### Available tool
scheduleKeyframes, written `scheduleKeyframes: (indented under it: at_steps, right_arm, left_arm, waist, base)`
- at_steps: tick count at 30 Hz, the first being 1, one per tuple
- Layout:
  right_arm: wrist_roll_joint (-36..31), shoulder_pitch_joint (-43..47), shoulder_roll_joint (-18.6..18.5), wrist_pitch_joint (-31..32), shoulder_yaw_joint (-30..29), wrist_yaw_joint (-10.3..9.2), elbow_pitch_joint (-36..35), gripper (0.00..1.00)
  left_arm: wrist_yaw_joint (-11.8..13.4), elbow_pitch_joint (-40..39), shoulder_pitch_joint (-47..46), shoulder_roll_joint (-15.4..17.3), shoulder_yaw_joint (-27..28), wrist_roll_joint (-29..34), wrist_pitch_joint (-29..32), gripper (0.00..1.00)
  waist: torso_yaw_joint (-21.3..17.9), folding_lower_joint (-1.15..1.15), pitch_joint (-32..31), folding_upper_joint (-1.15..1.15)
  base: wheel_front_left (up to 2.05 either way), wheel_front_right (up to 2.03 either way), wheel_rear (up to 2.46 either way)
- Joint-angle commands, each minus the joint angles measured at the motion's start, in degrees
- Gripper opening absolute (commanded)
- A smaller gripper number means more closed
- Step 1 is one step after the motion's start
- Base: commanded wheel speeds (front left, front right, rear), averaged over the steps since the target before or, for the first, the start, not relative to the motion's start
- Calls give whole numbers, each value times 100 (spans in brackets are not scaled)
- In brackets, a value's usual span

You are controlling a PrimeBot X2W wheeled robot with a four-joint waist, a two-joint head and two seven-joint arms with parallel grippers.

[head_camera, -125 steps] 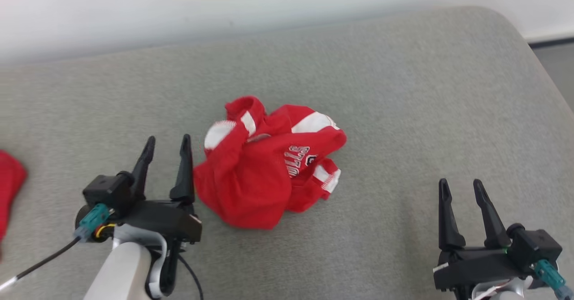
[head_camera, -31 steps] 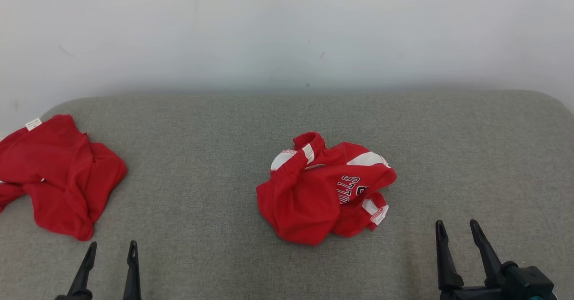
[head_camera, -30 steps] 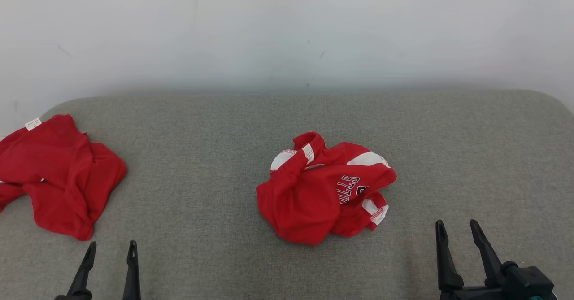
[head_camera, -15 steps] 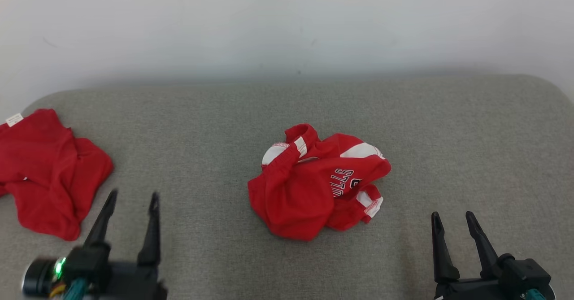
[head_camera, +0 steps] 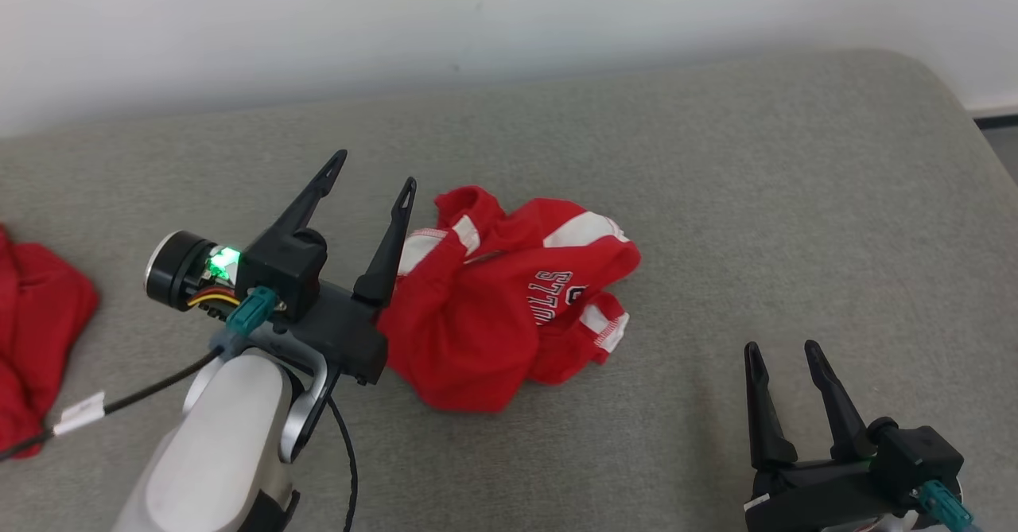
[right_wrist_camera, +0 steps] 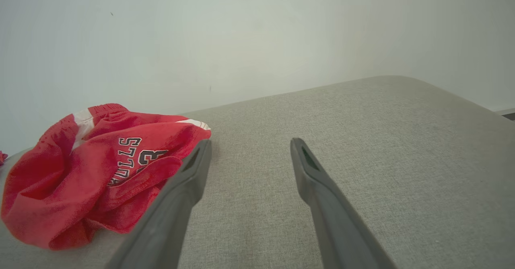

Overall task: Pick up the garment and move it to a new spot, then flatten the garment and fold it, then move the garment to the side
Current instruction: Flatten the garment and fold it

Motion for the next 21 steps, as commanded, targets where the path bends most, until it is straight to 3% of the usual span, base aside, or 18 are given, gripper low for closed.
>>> scheduleKeyframes:
  at_steps: [1,8,17,18,21]
  right_arm:
    - [28,-67,-3,-3,-4,18,13,100]
    - [112,-117,-3,-4,-49,18,-5,100]
    - [137,-148,-4,-4,-76,18,9,100]
    - [138,-149,-3,-4,-75,18,-1,100]
    - [132,-124,-4,-4,-104,18,-28,100]
  left_arm:
    - [-28,156,-101,42,-73,-109,51,100]
    - [-22,640,-338,226,-539,-475,370,100]
    - [-24,861,-380,492,-1155,-957,893,100]
    - [-25,879,-359,510,-1225,-1094,952,0]
    - [-24,834,-345,510,-1251,-1211,830,0]
  waist:
    - [-338,-1,279,-1]
    - [-615,-1,439,-1]
    - [-635,-1,445,-1]
    - [-624,-1,429,-1]
    - [-576,-1,385,-1]
  base:
    - [0,0,0]
    - [0,0,0]
    - [0,0,0]
    - [0,0,0]
    - [0,0,0]
